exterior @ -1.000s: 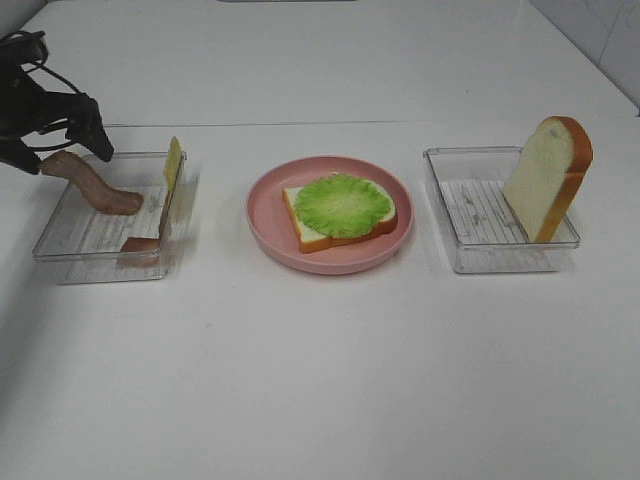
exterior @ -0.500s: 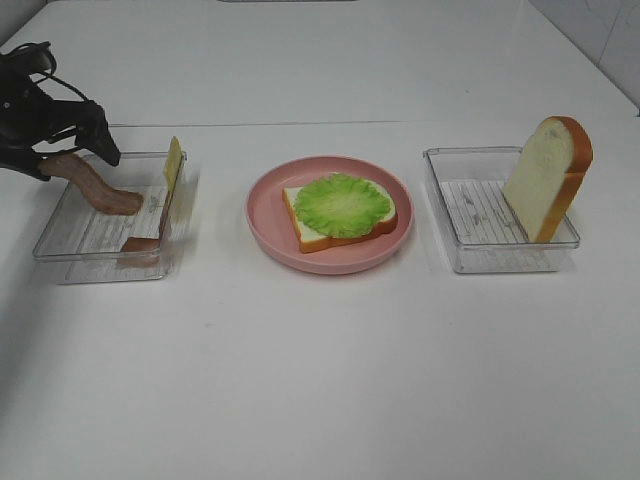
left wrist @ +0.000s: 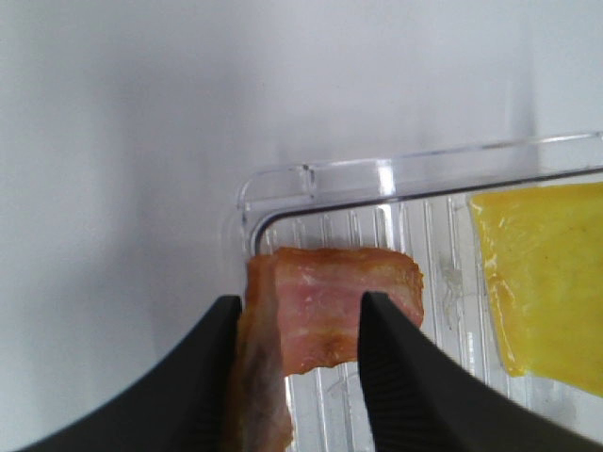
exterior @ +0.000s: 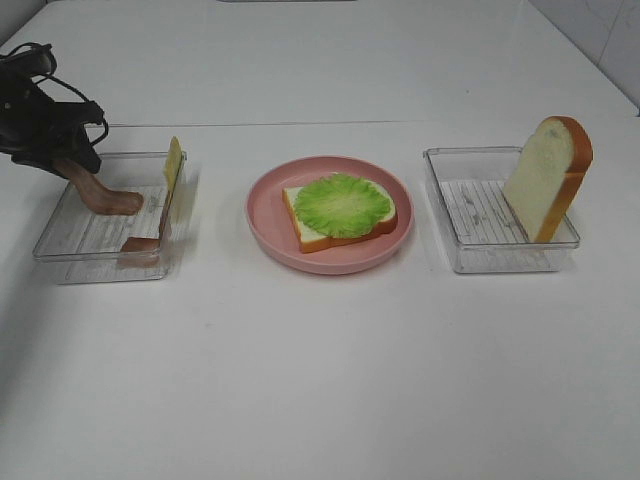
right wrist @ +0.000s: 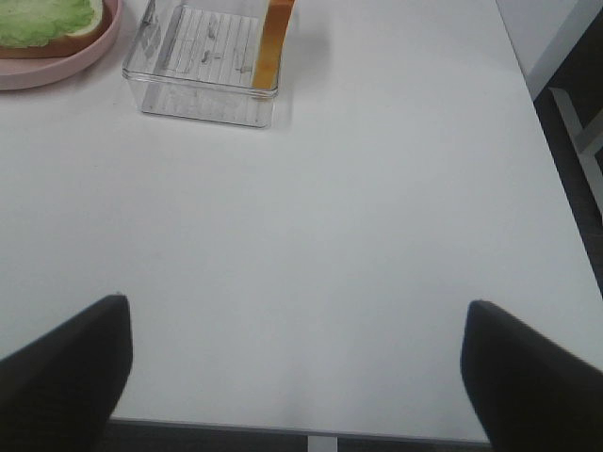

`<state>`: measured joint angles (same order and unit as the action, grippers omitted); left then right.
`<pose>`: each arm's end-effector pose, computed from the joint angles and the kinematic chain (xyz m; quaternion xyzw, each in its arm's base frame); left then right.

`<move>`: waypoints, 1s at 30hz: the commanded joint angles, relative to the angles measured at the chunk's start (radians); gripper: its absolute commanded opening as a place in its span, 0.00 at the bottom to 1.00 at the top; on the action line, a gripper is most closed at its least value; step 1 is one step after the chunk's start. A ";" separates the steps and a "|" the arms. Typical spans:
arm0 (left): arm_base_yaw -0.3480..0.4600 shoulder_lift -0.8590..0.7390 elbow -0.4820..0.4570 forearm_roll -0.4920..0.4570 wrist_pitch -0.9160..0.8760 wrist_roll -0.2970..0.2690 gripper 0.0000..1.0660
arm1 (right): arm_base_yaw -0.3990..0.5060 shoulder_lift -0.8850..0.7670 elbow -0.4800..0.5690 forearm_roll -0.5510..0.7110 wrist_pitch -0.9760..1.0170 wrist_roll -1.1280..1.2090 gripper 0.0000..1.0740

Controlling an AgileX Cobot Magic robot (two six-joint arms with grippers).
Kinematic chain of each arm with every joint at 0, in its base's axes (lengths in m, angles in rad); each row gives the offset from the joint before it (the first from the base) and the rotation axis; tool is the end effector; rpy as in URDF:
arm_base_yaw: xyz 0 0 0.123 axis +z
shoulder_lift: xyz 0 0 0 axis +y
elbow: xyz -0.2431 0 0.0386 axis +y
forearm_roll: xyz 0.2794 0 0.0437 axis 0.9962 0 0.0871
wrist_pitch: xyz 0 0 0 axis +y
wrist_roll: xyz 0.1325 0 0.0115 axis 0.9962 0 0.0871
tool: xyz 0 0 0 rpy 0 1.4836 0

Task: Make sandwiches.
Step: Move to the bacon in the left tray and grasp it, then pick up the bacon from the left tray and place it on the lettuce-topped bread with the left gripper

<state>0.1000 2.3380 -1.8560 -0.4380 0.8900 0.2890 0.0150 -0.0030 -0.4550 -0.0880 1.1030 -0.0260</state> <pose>0.5074 0.0068 0.0618 -0.0196 0.9723 -0.1562 0.1725 0.1008 -0.0089 0.2535 -0.0162 0.8735 -0.0466 0.4844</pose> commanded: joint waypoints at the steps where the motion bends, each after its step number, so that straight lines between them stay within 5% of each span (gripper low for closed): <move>1: -0.001 -0.009 0.001 -0.009 0.019 0.003 0.29 | -0.005 -0.033 0.003 0.001 -0.006 -0.004 0.85; 6: -0.001 -0.038 -0.002 -0.009 0.016 -0.002 0.26 | -0.005 -0.033 0.003 0.001 -0.006 -0.004 0.85; 12: -0.001 -0.047 -0.004 -0.005 0.022 -0.002 0.00 | -0.005 -0.033 0.003 0.001 -0.006 -0.004 0.85; 20: -0.002 -0.047 -0.004 -0.002 0.045 -0.002 0.00 | -0.005 -0.033 0.003 0.001 -0.006 -0.004 0.85; 30: -0.003 -0.088 -0.007 0.003 0.049 -0.075 0.00 | -0.005 -0.033 0.003 0.001 -0.006 -0.004 0.85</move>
<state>0.1000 2.2670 -1.8610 -0.4340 0.9370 0.2240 0.0150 -0.0030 -0.4550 -0.0880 1.1030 -0.0260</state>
